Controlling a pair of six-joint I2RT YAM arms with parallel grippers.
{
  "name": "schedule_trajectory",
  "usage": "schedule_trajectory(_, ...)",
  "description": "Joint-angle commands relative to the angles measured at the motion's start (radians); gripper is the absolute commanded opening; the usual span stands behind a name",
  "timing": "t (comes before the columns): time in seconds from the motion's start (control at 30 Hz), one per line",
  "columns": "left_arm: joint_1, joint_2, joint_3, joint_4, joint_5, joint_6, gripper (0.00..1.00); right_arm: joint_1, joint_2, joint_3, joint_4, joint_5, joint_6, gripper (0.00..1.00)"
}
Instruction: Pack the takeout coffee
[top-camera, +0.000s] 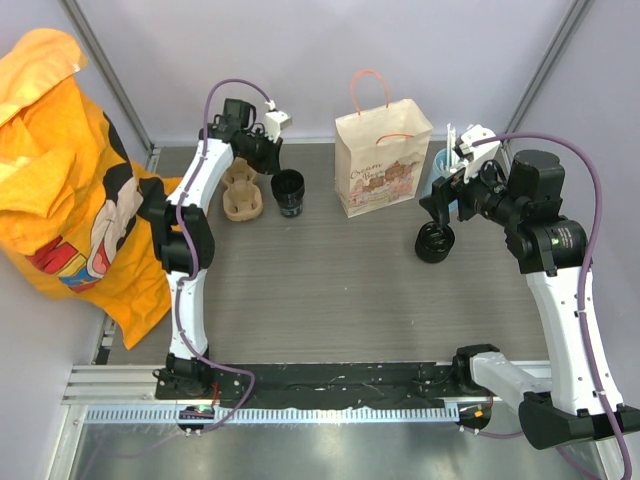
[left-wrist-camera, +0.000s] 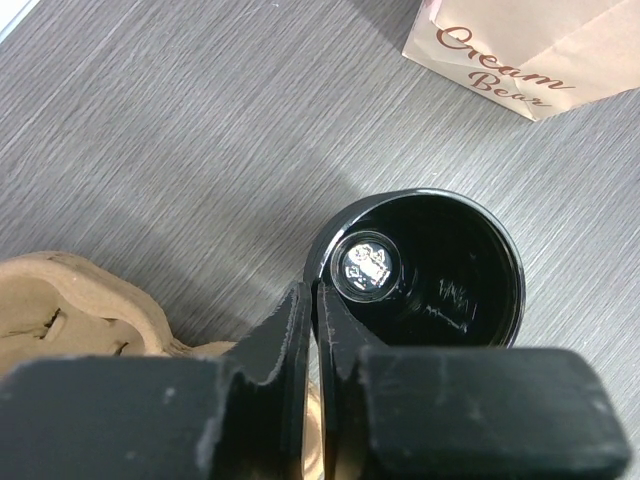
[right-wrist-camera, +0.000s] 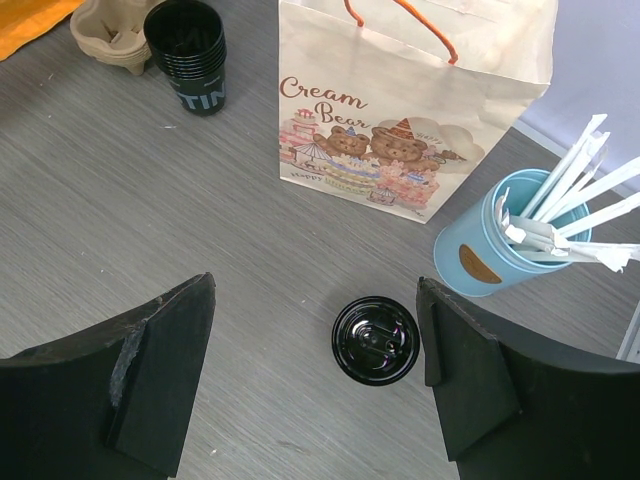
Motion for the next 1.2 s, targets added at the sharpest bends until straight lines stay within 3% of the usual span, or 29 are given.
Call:
schedule_trajectory(0.0,-0.001,-0.003,0.040,0.000,0.010,0.005,0.06,-0.005,0.001,0.019,0.041,-0.017,0.010,0.86)
schedule_trajectory(0.07,-0.002,-0.003,0.040,-0.002,0.007,0.005,0.00,-0.005,0.001,0.023,0.041,-0.017,0.010,0.86)
schedule_trajectory(1.17,0.004,-0.043,0.074,0.027,0.050,-0.129,0.00,-0.008,0.007,0.029,0.033,-0.033,0.011,0.86)
